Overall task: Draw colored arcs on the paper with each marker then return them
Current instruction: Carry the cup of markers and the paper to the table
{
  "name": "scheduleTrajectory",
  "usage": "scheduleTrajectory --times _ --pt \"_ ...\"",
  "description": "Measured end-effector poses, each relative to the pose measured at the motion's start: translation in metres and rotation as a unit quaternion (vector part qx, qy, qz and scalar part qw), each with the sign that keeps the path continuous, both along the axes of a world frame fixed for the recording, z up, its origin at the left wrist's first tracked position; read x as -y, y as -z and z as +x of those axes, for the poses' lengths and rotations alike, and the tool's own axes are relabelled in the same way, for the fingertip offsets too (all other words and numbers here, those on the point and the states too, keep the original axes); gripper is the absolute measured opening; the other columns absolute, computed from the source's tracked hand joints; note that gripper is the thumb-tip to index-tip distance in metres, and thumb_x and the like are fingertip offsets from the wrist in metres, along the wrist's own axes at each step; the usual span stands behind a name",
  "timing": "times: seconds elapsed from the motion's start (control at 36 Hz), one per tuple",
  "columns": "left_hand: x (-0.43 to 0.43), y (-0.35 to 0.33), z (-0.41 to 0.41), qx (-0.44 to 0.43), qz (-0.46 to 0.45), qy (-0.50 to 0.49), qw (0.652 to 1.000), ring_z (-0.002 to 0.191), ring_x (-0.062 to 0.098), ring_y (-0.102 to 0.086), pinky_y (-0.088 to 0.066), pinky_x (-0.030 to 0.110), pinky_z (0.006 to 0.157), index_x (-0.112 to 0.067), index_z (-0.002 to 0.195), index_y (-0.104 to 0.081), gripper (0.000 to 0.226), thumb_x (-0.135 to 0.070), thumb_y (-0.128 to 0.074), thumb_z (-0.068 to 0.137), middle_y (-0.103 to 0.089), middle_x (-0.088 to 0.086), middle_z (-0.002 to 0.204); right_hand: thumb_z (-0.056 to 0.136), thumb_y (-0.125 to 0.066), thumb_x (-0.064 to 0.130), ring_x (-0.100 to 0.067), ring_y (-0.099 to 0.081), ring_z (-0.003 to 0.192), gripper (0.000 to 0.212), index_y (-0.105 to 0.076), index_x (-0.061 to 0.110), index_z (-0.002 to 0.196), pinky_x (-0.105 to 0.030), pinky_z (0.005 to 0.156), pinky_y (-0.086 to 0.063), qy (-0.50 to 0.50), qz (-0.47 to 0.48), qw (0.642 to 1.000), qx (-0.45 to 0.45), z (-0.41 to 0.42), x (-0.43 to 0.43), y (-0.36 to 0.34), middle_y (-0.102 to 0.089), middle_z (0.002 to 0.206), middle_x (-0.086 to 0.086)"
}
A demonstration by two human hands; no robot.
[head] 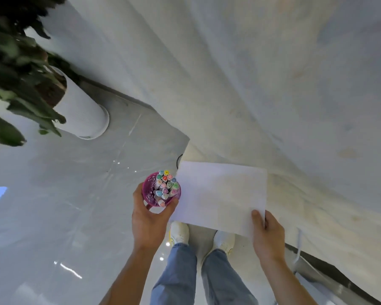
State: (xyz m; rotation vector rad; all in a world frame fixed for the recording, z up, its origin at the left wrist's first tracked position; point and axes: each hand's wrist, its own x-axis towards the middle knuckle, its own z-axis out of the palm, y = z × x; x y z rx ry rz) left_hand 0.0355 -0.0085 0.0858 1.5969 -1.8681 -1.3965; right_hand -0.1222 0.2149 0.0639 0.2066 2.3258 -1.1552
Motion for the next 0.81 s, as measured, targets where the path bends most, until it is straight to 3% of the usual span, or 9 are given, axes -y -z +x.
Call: scheduleTrajectory --times 0.08,0.14,0.19,0.25,0.33,0.39,0.53,0.64,0.81 --pt "0.000 -0.035 0.020 -0.018 -0.003 -0.033 0.999 0.100 0.000 -0.066 -0.060 0.031 0.080 -0.056 0.124 -0.041 0.081 -0.048 -0.091 0.061 -0.059 -0.036 0.112 0.106 -0.058 0.020 -0.006 -0.046 0.055 0.037 -0.056 0.008 0.071 -0.014 0.049 -0.036 -0.033 -0.028 0.999 -0.010 -0.002 0.011 -0.035 -0.052 0.063 -0.003" --pt "0.000 -0.060 0.035 -0.029 -0.011 -0.061 0.998 0.098 -0.004 -0.065 -0.059 0.030 0.079 -0.056 0.124 -0.042 0.081 -0.053 -0.090 0.060 -0.060 -0.036 0.112 0.106 -0.058 0.022 -0.013 -0.045 0.060 0.038 -0.054 0.006 0.071 -0.026 0.056 -0.038 -0.054 -0.039 0.998 -0.001 -0.004 0.021 -0.058 -0.050 0.062 0.002" --pt "0.000 -0.084 0.051 -0.037 -0.017 -0.092 0.995 0.095 -0.008 -0.064 -0.057 0.028 0.077 -0.054 0.125 -0.043 0.083 -0.059 -0.088 0.056 -0.061 -0.034 0.113 0.105 -0.059 0.022 -0.008 -0.041 0.056 0.042 -0.048 0.014 0.065 -0.030 0.058 -0.034 -0.084 -0.039 0.996 -0.001 -0.006 0.033 -0.080 -0.046 0.053 0.015" --pt "0.001 -0.105 0.068 -0.045 -0.026 -0.119 0.992 0.095 -0.009 -0.064 -0.056 0.028 0.077 -0.054 0.125 -0.043 0.083 -0.059 -0.088 0.055 -0.061 -0.034 0.113 0.105 -0.059 0.023 -0.004 -0.040 0.052 0.042 -0.048 0.014 0.065 -0.031 0.059 -0.034 -0.121 -0.043 0.992 -0.008 -0.005 0.046 -0.101 -0.046 0.051 0.016" --pt "0.003 -0.134 0.096 -0.053 -0.037 -0.158 0.985 0.094 -0.009 -0.065 -0.057 0.030 0.079 -0.056 0.125 -0.043 0.082 -0.053 -0.090 0.058 -0.061 -0.034 0.112 0.106 -0.059 0.024 -0.017 -0.045 0.064 0.039 -0.055 -0.003 0.077 -0.034 0.064 -0.037 -0.163 -0.060 0.984 -0.025 -0.001 0.066 -0.125 -0.049 0.066 -0.003" --pt "0.004 -0.150 0.116 -0.055 -0.044 -0.184 0.980 0.093 -0.010 -0.064 -0.058 0.033 0.080 -0.057 0.124 -0.043 0.081 -0.049 -0.091 0.059 -0.061 -0.035 0.112 0.106 -0.060 0.024 -0.022 -0.046 0.067 0.039 -0.056 -0.005 0.079 -0.036 0.067 -0.039 -0.192 -0.066 0.979 -0.035 0.006 0.080 -0.139 -0.050 0.070 -0.012" --pt "0.008 -0.181 0.170 -0.071 -0.067 -0.250 0.963 0.096 -0.006 -0.064 -0.056 0.031 0.083 -0.058 0.122 -0.044 0.079 -0.048 -0.090 0.059 -0.060 -0.034 0.113 0.105 -0.061 0.020 -0.010 -0.050 0.060 0.033 -0.059 0.018 0.072 -0.029 0.062 -0.041 -0.255 -0.092 0.961 -0.051 0.039 0.119 -0.165 -0.055 0.065 0.009" --pt "0.011 -0.195 0.213 -0.076 -0.077 -0.312 0.944 0.098 0.000 -0.066 -0.057 0.031 0.083 -0.052 0.126 -0.046 0.084 -0.057 -0.088 0.053 -0.062 -0.029 0.115 0.105 -0.062 0.021 0.009 -0.057 0.058 0.029 -0.064 0.020 0.076 -0.014 0.057 -0.044 -0.299 -0.101 0.948 -0.044 0.071 0.150 -0.176 -0.063 0.070 0.010" --pt "0.016 -0.211 0.282 -0.081 -0.084 -0.381 0.917 0.098 0.003 -0.068 -0.059 0.035 0.084 -0.053 0.127 -0.045 0.087 -0.055 -0.090 0.053 -0.063 -0.026 0.116 0.106 -0.059 0.026 0.001 -0.064 0.079 0.019 -0.071 0.026 0.091 -0.020 0.063 -0.046 -0.374 -0.106 0.921 -0.024 0.133 0.197 -0.202 -0.072 0.090 0.012"
